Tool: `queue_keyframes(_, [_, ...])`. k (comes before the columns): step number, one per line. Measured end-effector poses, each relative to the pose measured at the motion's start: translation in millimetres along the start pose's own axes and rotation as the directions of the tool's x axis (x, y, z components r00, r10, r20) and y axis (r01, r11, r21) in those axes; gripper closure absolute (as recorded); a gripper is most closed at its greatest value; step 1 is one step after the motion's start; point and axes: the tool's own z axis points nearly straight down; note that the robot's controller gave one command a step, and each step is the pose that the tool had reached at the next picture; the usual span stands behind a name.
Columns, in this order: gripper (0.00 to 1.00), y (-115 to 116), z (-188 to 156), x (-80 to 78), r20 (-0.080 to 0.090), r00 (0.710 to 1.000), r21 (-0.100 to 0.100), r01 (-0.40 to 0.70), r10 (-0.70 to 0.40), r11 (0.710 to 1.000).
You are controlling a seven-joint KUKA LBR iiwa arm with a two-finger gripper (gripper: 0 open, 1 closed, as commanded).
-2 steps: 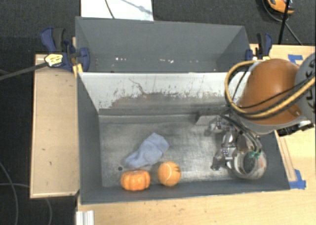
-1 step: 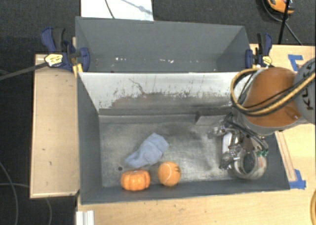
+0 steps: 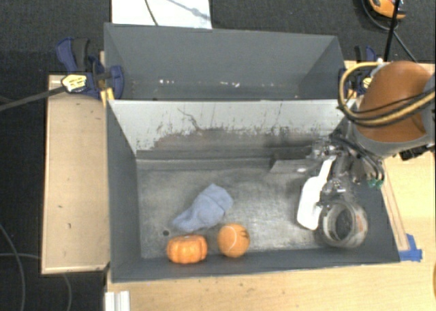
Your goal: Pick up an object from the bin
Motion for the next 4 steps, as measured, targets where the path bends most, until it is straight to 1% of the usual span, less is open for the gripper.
queue_keyframes(1, [0.00,-12,2,-12.9,0.004,0.959,0.002,0.284,-0.284,0.959])
queue_keyframes(2, [0.00,15,61,-5.5,0.014,0.832,-0.002,0.554,-0.554,0.832])
queue_keyframes(3, [1.00,3,58,-7.4,0.016,0.722,-0.005,0.692,-0.692,0.722])
queue_keyframes(4, [1.00,3,58,-7.4,0.016,0.722,-0.005,0.692,-0.692,0.722])
